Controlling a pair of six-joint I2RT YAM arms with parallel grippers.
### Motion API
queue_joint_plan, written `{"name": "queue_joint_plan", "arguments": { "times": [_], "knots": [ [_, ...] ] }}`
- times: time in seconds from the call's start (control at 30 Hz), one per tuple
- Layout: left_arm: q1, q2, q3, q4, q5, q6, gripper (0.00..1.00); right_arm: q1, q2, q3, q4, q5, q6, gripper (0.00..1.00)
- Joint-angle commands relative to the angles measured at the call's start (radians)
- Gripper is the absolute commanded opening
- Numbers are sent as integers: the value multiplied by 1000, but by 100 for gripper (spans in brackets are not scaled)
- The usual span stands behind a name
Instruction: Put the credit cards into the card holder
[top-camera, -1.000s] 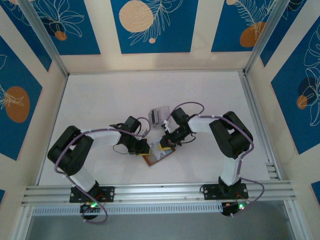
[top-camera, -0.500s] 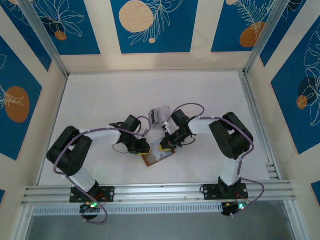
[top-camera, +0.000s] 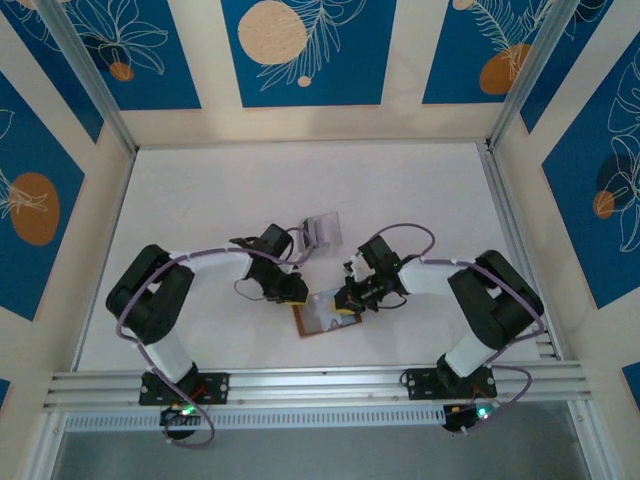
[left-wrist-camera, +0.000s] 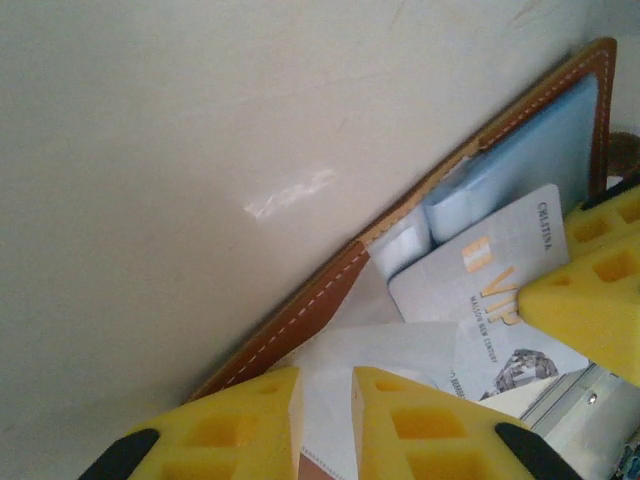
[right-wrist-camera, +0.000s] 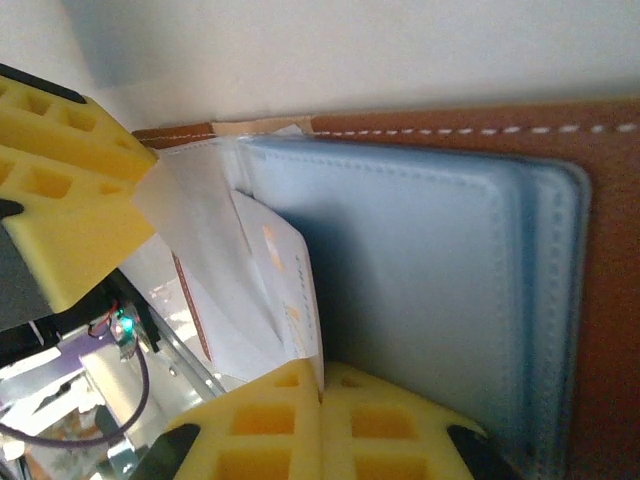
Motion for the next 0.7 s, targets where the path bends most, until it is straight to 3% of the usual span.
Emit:
{"name": "queue_joint_plan", "arguments": {
  "times": [0.0,0.1,0.27,0.43,0.67],
  "knots": [
    [-26,42,44,-35,4,36,20,9,-45,-85,-88,179,136,0],
    [-42,74,66,-44,3,44,20,14,-103,-113,-79,224,161,0],
    [-50,98,73,-59,-7,60,20,-8,-112,-42,-113,239,22,0],
    [-55,119,75,-98,-48,79,20,-44,-97,-1,-70,199,-118,0],
    [-57,126,63,-105,-58,86,20,-57,-42,-4,63,76,-189,0]
  ]
}}
